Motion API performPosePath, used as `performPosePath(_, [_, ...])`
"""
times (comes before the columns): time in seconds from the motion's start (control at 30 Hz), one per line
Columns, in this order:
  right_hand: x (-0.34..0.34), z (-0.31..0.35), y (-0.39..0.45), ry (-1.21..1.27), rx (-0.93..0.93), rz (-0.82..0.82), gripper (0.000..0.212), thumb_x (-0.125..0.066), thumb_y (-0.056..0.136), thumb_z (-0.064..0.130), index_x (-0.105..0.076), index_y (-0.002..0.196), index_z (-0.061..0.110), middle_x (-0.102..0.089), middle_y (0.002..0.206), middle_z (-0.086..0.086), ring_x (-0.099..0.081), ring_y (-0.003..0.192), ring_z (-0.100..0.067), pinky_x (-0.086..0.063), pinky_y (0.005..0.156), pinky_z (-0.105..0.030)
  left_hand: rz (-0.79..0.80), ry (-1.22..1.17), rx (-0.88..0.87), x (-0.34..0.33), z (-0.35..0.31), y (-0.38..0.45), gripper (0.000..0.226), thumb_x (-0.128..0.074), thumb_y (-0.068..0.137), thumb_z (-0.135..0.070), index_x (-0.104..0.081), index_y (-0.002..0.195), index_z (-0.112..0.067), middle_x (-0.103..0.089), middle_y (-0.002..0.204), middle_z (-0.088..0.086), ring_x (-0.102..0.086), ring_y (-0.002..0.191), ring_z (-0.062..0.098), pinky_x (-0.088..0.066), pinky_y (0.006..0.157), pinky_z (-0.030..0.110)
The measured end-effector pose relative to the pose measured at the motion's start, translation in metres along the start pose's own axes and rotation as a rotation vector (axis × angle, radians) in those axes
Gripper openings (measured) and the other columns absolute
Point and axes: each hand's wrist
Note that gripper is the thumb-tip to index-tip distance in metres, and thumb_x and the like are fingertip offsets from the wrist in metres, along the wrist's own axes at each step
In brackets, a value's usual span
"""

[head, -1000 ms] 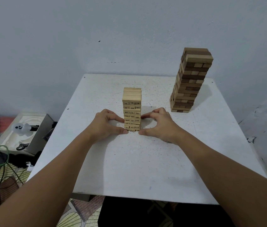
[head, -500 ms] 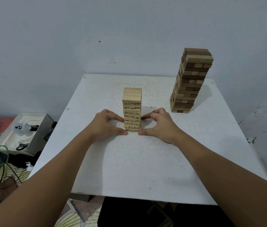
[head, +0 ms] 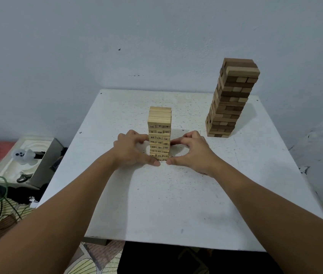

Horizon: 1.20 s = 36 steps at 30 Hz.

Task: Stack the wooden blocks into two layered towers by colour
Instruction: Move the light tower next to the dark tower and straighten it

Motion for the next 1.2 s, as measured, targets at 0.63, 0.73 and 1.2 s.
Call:
performPosePath(0.63, [0.002, 0.003, -0.003, -0.038, -0.011, 0.024, 0.068, -0.089, 0.067, 0.06, -0.066, 0.129, 0.046, -0.037, 0.127, 0.013, -0.031, 0.13, -0.011, -0.033, 0.116, -0.037, -0.069, -0.021, -0.023, -0.01, 0.001, -0.004, 0.071, -0.084, 0.049, -0.076, -0.062, 0.115, -0.063, -0.05, 0.12, -0.014, -0.03, 0.123, 0.017, -0.023, 0.101, 0.037])
performPosePath(0.73, [0.0, 0.004, -0.004, -0.055, -0.002, 0.001, 0.066, -0.089, 0.067, 0.061, -0.066, 0.127, 0.047, -0.038, 0.125, 0.013, -0.031, 0.129, -0.012, -0.032, 0.115, -0.037, -0.062, -0.006, -0.016, -0.01, -0.003, -0.007, 0.065, -0.085, 0.055, -0.072, -0.063, 0.115, -0.063, -0.046, 0.119, -0.013, -0.026, 0.12, 0.014, -0.018, 0.098, 0.033])
performPosePath(1.2, [0.001, 0.012, -0.024, 0.374, 0.018, -0.012, 0.065, -0.052, 0.097, 0.054, -0.035, 0.157, 0.038, -0.037, 0.153, 0.017, -0.029, 0.146, -0.004, -0.024, 0.125, -0.041, -0.039, -0.672, 0.002, 0.012, 0.016, -0.039, 0.094, -0.075, 0.074, -0.026, -0.034, 0.159, -0.032, -0.053, 0.145, -0.008, -0.048, 0.136, 0.012, -0.043, 0.104, 0.025])
Point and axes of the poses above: each hand's wrist, its own y-axis towards the middle knuckle, its own x-axis out of the back of the hand, z = x × y
